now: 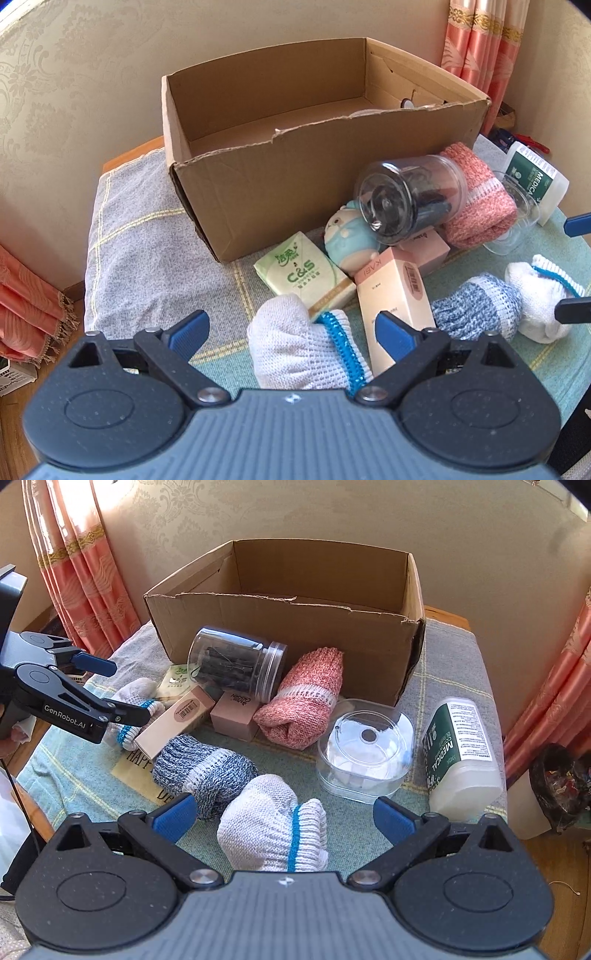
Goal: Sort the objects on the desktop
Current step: 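Reach the left tool to a white blue-cuffed glove and close on it, then grasp the second white glove with the right tool while the left tool holds its glove, then carry both gloves over the box and open both tools to drop them, then withdraw both tools from the box back toward the pile, then move the right tool toward the blue-grey sock while the left tool approaches the pink KASI box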
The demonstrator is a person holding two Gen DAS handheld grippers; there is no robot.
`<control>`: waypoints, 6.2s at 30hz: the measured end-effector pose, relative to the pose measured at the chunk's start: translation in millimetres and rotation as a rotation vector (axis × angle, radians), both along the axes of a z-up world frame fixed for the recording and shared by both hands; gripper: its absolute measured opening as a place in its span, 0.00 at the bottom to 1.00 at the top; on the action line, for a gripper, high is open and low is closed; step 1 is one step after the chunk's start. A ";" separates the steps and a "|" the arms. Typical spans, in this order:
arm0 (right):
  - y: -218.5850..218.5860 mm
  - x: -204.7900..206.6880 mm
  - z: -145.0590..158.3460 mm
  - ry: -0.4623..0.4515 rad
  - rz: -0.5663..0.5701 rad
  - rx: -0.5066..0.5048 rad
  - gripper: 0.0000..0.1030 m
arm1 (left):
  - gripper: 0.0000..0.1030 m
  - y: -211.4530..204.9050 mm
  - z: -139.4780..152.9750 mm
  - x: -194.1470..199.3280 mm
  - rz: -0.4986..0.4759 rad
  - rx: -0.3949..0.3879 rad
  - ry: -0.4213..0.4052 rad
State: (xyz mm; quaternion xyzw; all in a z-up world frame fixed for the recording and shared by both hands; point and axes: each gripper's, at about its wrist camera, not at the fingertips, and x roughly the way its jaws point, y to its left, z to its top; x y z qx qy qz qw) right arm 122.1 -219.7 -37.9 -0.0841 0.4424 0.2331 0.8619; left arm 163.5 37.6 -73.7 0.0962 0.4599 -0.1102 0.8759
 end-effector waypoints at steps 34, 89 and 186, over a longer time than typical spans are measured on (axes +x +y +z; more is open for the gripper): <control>13.9 1.0 -50.4 0.080 0.095 -0.143 1.00 | 0.92 18.0 -33.8 -17.9 -0.036 -0.037 0.054; 24.9 12.2 40.4 -0.108 0.198 -0.128 0.68 | 0.60 8.1 64.9 -10.6 -0.059 -0.137 -0.098; 59.3 -6.4 -6.7 -0.047 0.273 -0.013 1.00 | 0.86 -2.3 32.4 -9.3 0.032 -0.123 -0.006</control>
